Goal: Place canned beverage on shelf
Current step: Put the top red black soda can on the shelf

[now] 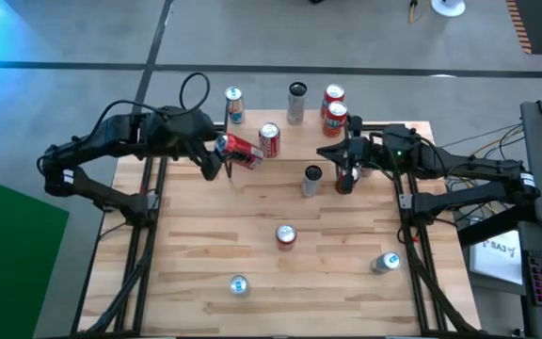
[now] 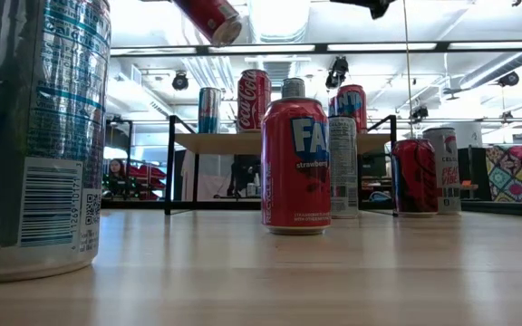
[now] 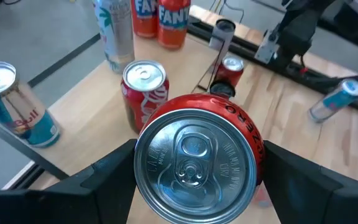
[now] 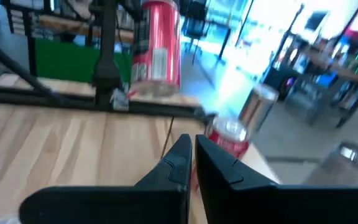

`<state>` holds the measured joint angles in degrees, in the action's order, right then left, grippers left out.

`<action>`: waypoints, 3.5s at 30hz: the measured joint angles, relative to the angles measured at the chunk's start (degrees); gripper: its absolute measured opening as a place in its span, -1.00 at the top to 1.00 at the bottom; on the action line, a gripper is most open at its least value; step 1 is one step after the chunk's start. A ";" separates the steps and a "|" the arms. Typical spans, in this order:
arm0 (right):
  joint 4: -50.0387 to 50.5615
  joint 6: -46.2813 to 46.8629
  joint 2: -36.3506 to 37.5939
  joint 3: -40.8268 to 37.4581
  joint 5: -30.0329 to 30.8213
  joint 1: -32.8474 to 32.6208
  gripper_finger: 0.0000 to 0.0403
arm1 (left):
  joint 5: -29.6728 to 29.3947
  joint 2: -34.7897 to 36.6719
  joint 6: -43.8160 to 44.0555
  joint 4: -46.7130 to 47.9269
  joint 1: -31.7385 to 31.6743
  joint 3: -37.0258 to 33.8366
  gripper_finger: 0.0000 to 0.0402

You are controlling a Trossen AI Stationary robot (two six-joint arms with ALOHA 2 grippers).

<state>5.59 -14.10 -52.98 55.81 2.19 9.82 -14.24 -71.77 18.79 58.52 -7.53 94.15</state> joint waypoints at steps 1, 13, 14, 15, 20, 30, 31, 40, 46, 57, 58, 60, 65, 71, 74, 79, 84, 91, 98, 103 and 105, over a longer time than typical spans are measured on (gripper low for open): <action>-0.94 -0.53 -0.28 0.00 0.24 -0.12 0.94 | -0.06 -0.05 0.19 -0.31 0.09 0.00 -0.40; -9.71 -5.60 -6.77 0.15 0.99 -0.21 0.93 | -0.20 -1.52 0.85 -3.38 1.14 -0.02 -0.40; -9.59 -5.92 -7.19 0.47 0.97 -0.21 0.93 | -0.20 -1.58 0.85 -3.39 1.14 -0.02 -0.40; -9.55 -6.15 -7.62 0.89 0.97 -0.21 0.91 | -0.22 -1.62 0.85 -3.43 1.14 -0.02 -0.40; -9.11 -6.40 -9.20 3.21 0.95 -0.45 0.65 | -0.20 -2.14 0.85 -3.42 1.14 -0.02 -0.40; -7.82 -7.82 -13.20 7.08 0.86 -1.51 -0.22 | -0.21 -2.40 1.69 -3.92 1.18 -0.04 -0.40; -7.06 -7.82 -13.69 7.77 0.86 -1.59 -0.27 | -0.21 -2.40 1.77 -4.24 1.18 -0.04 -0.40; -0.82 -7.93 -19.07 14.21 2.15 -2.09 -0.49 | -1.49 -3.09 2.34 -6.95 2.64 -0.11 -0.40; 2.20 -6.37 -21.46 18.41 2.00 -2.07 -0.53 | -3.17 -3.19 2.92 -7.67 3.25 -0.11 -0.40; 7.94 -0.66 -27.09 25.78 0.31 -2.22 -0.61 | -4.83 -4.58 3.83 -9.51 4.28 -0.11 -0.40; 8.55 -0.04 -27.58 26.62 0.27 -2.23 -0.61 | -4.81 -4.73 3.83 -9.53 4.51 -0.11 -0.40; 10.36 1.36 -28.35 28.04 -0.44 -2.23 -0.61 | -4.85 -5.12 3.89 -9.64 5.07 -0.11 -0.40; 12.18 3.05 -29.65 30.53 -2.86 -2.23 -0.61 | -4.79 -5.48 3.86 -11.15 5.80 -0.11 -0.40; 12.35 3.70 -30.03 31.59 -2.81 -2.20 -0.61 | -4.92 -5.44 2.92 -13.08 6.25 -0.11 -0.40; 12.62 3.81 -30.31 31.82 -2.62 -2.32 -0.61 | -4.92 -5.60 2.73 -13.42 6.32 -0.11 -0.40; 13.06 3.81 -30.69 31.85 -2.61 -2.31 -0.60 | -5.44 -6.32 2.16 -13.99 6.58 -0.11 -0.40; 12.99 4.66 -30.77 31.85 -2.40 -2.29 -0.46 | -5.73 -6.51 1.62 -14.67 6.60 -0.11 -0.46; 12.89 5.76 -30.72 31.85 -2.38 -2.30 -0.38 | -5.38 -6.49 1.32 -15.01 6.58 -0.11 -0.50; 13.08 6.07 -30.72 31.85 -2.42 -2.31 -0.38 | -5.05 -6.49 1.31 -14.92 6.58 -0.11 -0.51; 13.43 5.95 -30.72 31.85 -2.73 -2.31 -0.38 | -4.25 -6.49 0.77 -14.65 6.60 -0.11 -0.61; 13.41 5.82 -30.72 31.85 -2.92 -2.33 -0.38 | -4.00 -6.49 0.74 -14.94 6.64 -0.11 -0.67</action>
<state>19.01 -8.27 -83.70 87.66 -0.73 7.49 -18.24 -78.26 19.53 43.58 -0.89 94.04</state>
